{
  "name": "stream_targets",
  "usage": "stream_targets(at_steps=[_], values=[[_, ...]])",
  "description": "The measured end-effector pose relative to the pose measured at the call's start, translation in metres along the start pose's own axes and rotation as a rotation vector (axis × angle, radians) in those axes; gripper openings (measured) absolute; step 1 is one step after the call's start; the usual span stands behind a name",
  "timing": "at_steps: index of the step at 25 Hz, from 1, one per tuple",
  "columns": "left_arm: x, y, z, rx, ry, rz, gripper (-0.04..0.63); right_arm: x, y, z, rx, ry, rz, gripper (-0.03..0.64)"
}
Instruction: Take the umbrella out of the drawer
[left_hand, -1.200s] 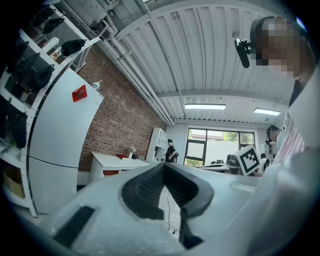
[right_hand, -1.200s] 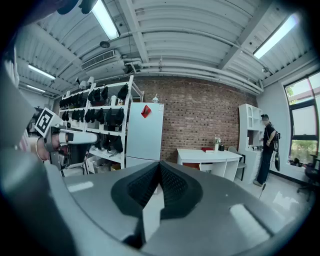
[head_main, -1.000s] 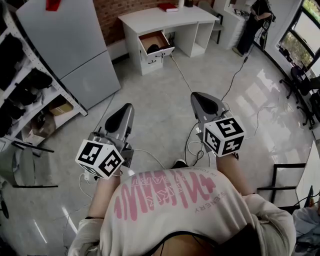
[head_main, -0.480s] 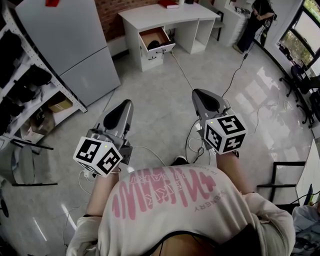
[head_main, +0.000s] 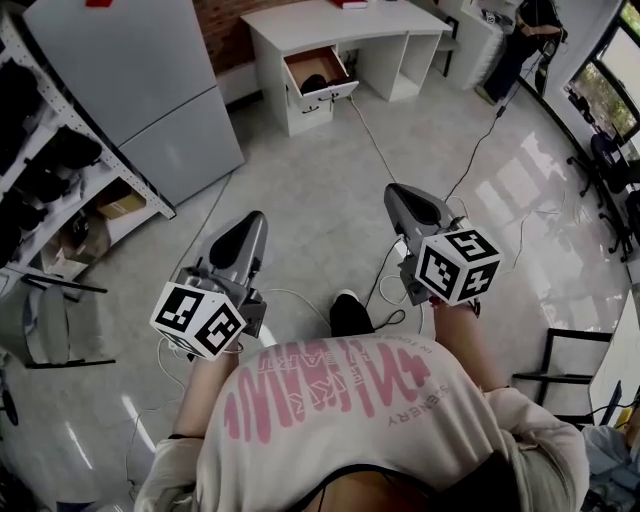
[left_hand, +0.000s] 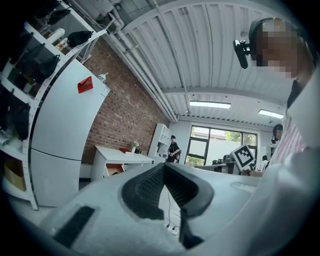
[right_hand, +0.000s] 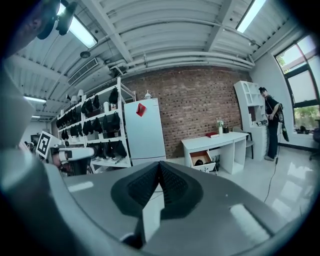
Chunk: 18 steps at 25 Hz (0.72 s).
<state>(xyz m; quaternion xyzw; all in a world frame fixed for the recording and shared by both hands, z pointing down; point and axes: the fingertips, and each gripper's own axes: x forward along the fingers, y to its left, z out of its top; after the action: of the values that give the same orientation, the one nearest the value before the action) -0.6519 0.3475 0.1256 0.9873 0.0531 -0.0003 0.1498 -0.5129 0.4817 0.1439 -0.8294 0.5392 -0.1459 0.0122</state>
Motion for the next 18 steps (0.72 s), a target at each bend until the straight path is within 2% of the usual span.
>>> stream_targets(at_steps=[7,18], values=[[0.037,0.022,0.009,0.027,-0.035,0.056,0.002,0.041,-0.033,0.0,-0.031,0.027,0.037,0.008],[0.142,0.059,0.021,0.028,-0.065,0.124,0.002,0.113,-0.12,0.031,-0.032,0.033,0.095,0.008]])
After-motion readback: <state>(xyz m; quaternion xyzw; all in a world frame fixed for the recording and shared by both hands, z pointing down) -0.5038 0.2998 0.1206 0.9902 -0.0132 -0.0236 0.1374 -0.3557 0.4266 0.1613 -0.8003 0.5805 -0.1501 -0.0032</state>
